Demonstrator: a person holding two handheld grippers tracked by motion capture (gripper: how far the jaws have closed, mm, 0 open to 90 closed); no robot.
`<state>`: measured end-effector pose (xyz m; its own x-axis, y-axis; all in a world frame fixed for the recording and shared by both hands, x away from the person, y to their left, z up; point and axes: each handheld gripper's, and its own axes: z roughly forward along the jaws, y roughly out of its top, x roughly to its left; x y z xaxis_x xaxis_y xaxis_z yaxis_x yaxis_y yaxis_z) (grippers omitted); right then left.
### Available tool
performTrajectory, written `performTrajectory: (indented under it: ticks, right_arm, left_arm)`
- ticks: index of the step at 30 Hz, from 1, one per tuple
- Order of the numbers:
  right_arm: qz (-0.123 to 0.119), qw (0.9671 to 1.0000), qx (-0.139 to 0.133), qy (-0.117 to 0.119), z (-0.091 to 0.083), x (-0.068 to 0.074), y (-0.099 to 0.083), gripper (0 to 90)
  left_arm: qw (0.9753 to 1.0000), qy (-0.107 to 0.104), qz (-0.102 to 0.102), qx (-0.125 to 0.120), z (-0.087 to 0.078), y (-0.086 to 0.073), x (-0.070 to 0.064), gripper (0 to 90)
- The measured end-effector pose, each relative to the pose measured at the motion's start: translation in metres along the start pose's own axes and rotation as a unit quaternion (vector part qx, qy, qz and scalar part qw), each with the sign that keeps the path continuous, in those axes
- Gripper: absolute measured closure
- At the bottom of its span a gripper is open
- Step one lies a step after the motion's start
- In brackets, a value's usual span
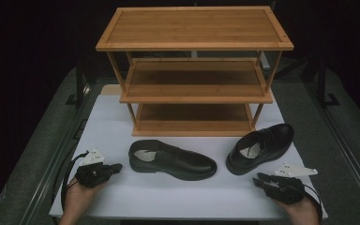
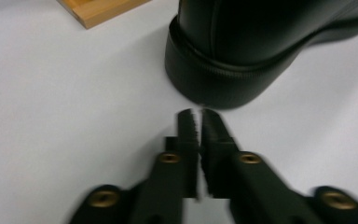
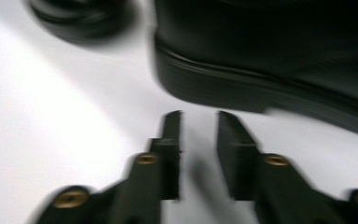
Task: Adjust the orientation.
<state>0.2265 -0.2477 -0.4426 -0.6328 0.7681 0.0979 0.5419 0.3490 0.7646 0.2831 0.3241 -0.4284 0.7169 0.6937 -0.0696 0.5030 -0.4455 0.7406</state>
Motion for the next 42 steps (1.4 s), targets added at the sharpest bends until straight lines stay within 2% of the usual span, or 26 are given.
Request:
performTrajectory:
  ticks: [2,8,9,10,12,17,19,25,28,33,35,37,42]
  right_arm:
    - [-0.009,0.9999,-0.007,0.012,0.001,0.009,0.004,89.1]
    - [-0.03,0.9982,-0.01,0.052,0.016,0.033,0.016,89.9]
    - [-0.03,0.9982,-0.01,0.052,0.016,0.033,0.016,89.9]
    - [-0.037,0.997,-0.007,0.068,0.023,0.04,0.021,89.9]
    - [-0.044,0.996,-0.007,0.078,0.03,0.045,0.025,89.9]
    - [-0.053,0.9945,-0.006,0.09,0.042,0.055,0.034,89.9]
    - [-0.059,0.9938,-0.006,0.094,0.05,0.061,0.04,89.9]
    - [-0.074,0.9915,0.004,0.107,0.068,0.074,0.049,89.9]
    - [-0.079,0.9912,0.012,0.105,0.076,0.079,0.051,89.9]
    - [-0.087,0.9913,0.017,0.098,0.086,0.082,0.055,89.9]
    - [-0.088,0.9907,0.018,0.102,0.089,0.083,0.057,89.9]
    - [-0.093,0.9911,0.019,0.093,0.09,0.084,0.059,89.9]
    - [-0.087,0.9928,0.018,0.08,0.093,0.083,0.061,89.9]
  left_arm:
    - [1.0,-0.002,0.003,0.008,0.001,0.002,0.001,90.0]
    - [1.0,-0.003,0.0,0.002,0.007,0.012,0.012,90.0]
    - [1.0,-0.003,0.0,0.002,0.007,0.012,0.012,90.0]
    - [1.0,-0.002,0.002,0.0,0.01,0.016,0.015,90.0]
    - [1.0,-0.002,0.005,-0.003,0.014,0.021,0.018,90.0]
    - [0.9999,0.001,0.011,-0.005,0.024,0.031,0.023,90.0]
    - [0.9998,0.001,0.017,-0.01,0.034,0.039,0.026,90.0]
    - [0.9998,-0.005,0.017,-0.008,0.046,0.047,0.031,90.0]
    - [0.9997,-0.019,0.014,-0.006,0.055,0.048,0.032,90.0]
    - [0.9996,-0.021,0.014,-0.009,0.055,0.048,0.033,90.0]
    - [0.9996,-0.022,0.015,-0.008,0.055,0.048,0.033,90.0]
    - [0.9996,-0.022,0.017,-0.006,0.054,0.047,0.033,90.0]
    - [0.9997,-0.02,0.017,0.001,0.051,0.046,0.031,90.0]
